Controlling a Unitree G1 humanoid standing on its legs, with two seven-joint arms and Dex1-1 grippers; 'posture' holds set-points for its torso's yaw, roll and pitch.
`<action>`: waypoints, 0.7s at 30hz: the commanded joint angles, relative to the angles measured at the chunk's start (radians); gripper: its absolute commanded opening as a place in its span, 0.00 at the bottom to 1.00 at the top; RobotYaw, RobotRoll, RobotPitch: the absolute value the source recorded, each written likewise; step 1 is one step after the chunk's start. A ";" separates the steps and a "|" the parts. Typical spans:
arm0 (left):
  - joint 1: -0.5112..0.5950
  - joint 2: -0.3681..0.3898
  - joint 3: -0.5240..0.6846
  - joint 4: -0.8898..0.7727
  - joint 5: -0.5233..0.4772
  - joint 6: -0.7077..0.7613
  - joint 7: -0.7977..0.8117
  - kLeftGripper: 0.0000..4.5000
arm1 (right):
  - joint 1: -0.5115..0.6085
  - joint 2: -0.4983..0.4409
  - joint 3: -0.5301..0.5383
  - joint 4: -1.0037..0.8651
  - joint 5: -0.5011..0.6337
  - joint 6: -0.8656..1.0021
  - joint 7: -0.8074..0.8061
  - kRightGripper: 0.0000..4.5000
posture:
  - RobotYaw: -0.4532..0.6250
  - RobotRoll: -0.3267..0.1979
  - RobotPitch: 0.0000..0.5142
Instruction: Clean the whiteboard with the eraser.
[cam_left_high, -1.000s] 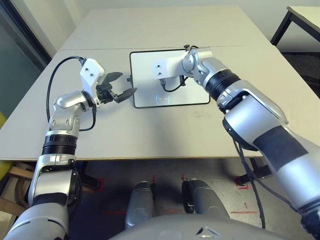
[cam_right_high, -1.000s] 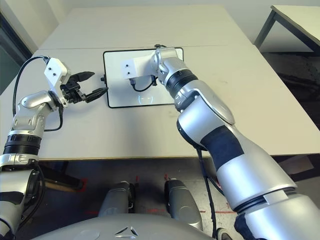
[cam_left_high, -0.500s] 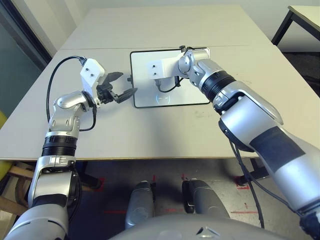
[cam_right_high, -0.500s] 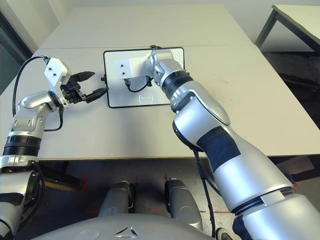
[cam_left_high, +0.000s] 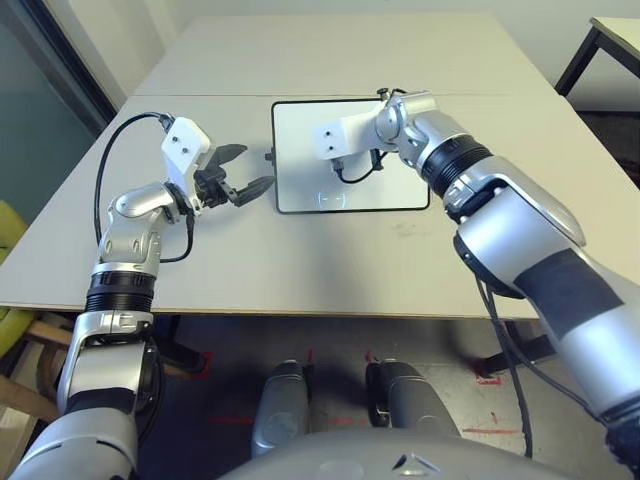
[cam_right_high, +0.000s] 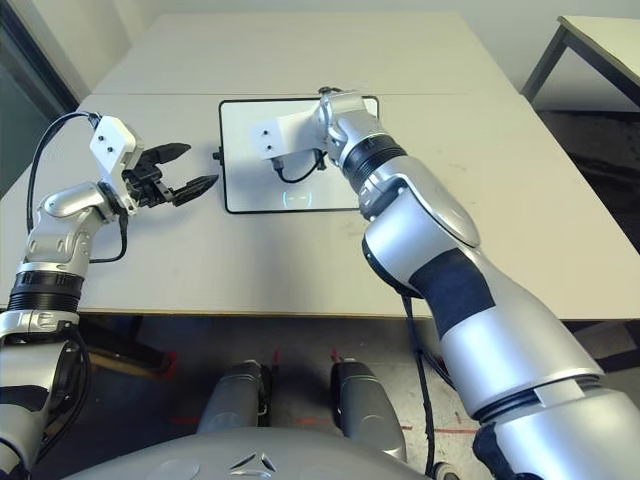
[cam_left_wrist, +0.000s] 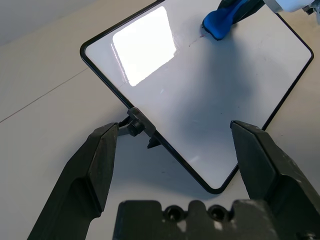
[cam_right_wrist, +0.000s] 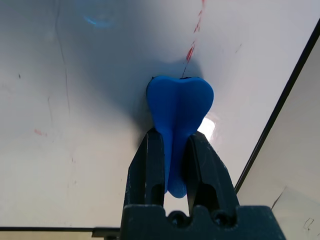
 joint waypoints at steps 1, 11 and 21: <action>-0.012 -0.005 -0.001 0.023 0.005 -0.007 -0.006 1.00 | 0.043 -0.023 0.017 0.026 -0.024 0.011 0.021 0.08 | 0.43 0.62 0.13; -0.028 -0.009 -0.005 0.041 0.009 -0.017 -0.008 1.00 | 0.028 -0.002 -0.020 0.015 0.007 0.019 -0.009 0.08 | 0.43 0.62 0.11; -0.029 -0.015 -0.001 0.034 -0.001 -0.017 -0.010 1.00 | 0.032 -0.060 -0.019 -0.075 0.015 -0.041 0.179 0.08 | 0.41 0.62 0.12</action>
